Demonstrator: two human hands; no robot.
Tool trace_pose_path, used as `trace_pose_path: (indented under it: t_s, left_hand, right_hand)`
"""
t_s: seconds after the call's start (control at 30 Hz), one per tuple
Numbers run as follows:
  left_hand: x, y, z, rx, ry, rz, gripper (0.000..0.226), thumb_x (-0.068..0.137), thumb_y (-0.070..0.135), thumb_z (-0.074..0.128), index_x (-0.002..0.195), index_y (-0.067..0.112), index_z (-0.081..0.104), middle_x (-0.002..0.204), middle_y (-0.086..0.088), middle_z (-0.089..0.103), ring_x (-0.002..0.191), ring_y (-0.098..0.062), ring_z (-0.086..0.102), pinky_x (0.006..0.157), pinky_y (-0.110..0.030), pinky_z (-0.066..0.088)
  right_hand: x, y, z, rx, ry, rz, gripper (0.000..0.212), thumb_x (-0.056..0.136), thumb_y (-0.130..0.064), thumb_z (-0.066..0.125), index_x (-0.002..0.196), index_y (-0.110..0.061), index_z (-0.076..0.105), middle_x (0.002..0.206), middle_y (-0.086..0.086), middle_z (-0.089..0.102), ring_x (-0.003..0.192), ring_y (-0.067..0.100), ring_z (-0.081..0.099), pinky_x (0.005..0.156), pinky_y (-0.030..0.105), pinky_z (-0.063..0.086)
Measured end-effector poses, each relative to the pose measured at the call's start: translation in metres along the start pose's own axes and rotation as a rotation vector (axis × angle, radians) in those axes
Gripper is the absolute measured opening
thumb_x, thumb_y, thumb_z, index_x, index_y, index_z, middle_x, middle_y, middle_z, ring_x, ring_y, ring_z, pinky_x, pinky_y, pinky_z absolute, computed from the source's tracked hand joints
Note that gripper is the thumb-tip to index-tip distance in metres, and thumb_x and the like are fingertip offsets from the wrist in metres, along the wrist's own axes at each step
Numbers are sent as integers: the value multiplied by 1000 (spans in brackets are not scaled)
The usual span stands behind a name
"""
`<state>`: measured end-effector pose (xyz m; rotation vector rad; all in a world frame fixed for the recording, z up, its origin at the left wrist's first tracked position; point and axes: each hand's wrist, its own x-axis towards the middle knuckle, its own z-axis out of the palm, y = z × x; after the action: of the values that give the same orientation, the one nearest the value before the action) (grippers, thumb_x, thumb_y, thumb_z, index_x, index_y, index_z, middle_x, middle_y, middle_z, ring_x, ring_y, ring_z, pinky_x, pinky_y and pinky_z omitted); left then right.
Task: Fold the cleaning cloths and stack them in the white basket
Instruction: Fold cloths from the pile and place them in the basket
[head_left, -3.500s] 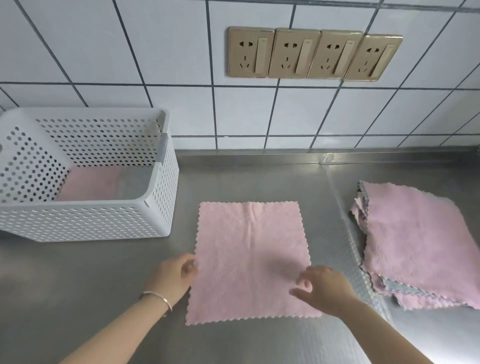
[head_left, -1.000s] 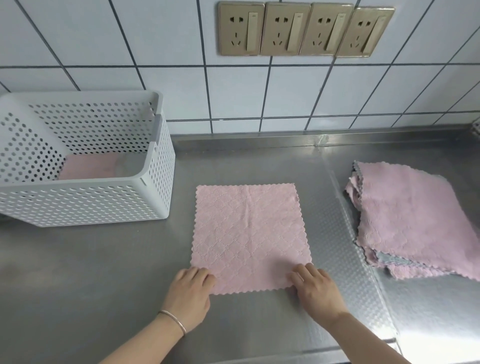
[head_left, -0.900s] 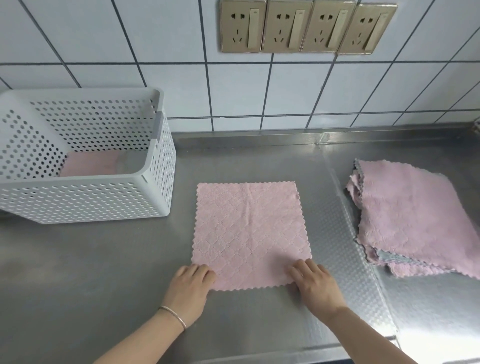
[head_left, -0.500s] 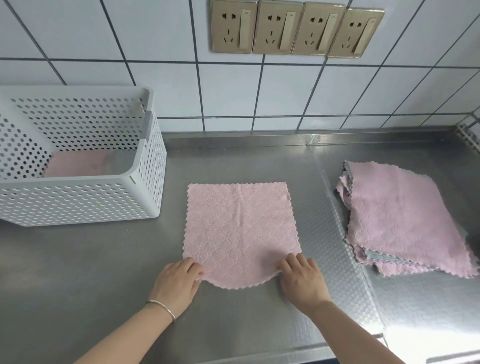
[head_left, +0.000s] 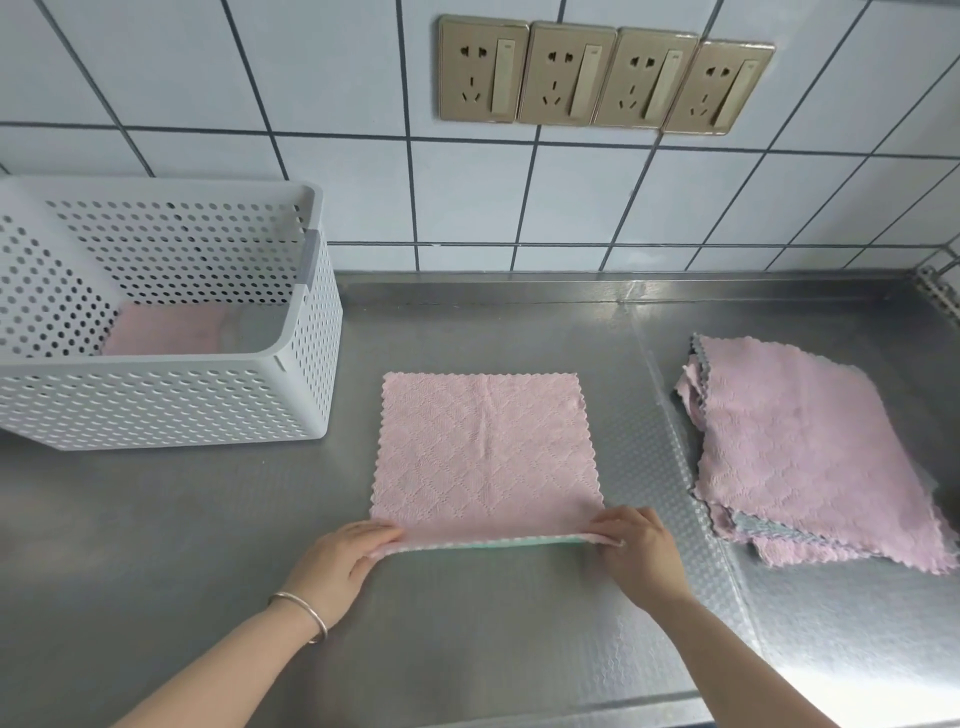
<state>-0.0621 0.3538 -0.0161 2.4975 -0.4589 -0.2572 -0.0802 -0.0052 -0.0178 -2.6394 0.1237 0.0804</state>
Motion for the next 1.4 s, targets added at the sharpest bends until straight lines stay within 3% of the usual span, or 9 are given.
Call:
trace_pose_path:
  t_s: [0.1,0.23,0.37,0.57,0.77,0.87,0.97,1.23,1.4]
  left_hand:
    - [5,0,-7,-43,-107,-104,39,96,10,42,121,33,59,119,25,55,113,1,51,90,-7,34]
    - [11,7,-20,-150,-173,-175,46,98,11,39,103,56,46,104,35,52,106,1,54,79,4,33]
    - [4,8,-26,-177,-255,-230,60,97,12,40,87,71,48,104,33,56,102,3,55,77,3,34]
    - [-4,13,-29,-112,-412,-247,35,99,16,38,117,39,57,113,17,63,105,-4,58,88,-15,41]
    - [-8,21,-29,-29,-664,-320,34,99,22,38,131,25,50,114,4,61,95,-11,60,77,-15,42]
    - [-10,21,-27,-5,-748,-327,34,98,23,40,130,25,52,116,5,64,96,-9,61,69,-10,37]
    - [-15,22,-24,-10,-822,-345,33,97,24,42,128,24,54,101,4,66,78,-6,59,64,-12,36]
    - [-29,10,-16,-101,-882,-422,34,94,24,46,127,21,55,119,0,63,99,-17,66,85,-26,53]
    - [-14,13,-32,-282,-785,-468,20,94,25,51,110,19,61,93,4,63,90,-12,63,80,-21,54]
  right_hand:
    - [4,-6,-17,215,-144,176,38,85,-4,58,82,-42,66,93,-21,59,95,10,51,81,24,43]
    - [6,-7,-27,444,-177,249,36,86,-1,56,81,-36,65,107,-11,65,101,9,58,74,10,39]
    - [0,-12,-34,410,-266,255,31,89,-3,55,85,-32,66,104,-14,64,97,6,59,69,5,39]
    - [-14,-13,-43,114,-381,200,26,94,-19,52,71,-30,54,69,-7,54,55,6,43,51,18,32]
    - [-32,-7,-45,-28,-597,191,24,94,-21,50,70,-21,47,66,-5,49,57,7,40,53,20,29]
    - [-34,-6,-46,-35,-695,215,23,93,-20,49,70,-19,46,68,-7,47,54,5,39,52,18,31]
    - [-37,-6,-44,-70,-801,199,28,94,-21,48,67,-20,40,67,-8,43,52,3,35,49,16,30]
    - [-40,-5,-41,-97,-934,161,33,92,-22,51,62,-23,38,66,-10,40,59,3,37,58,19,30]
    - [-30,-5,-51,-23,-859,181,32,92,-19,51,62,-21,40,63,-9,40,55,4,35,54,18,30]
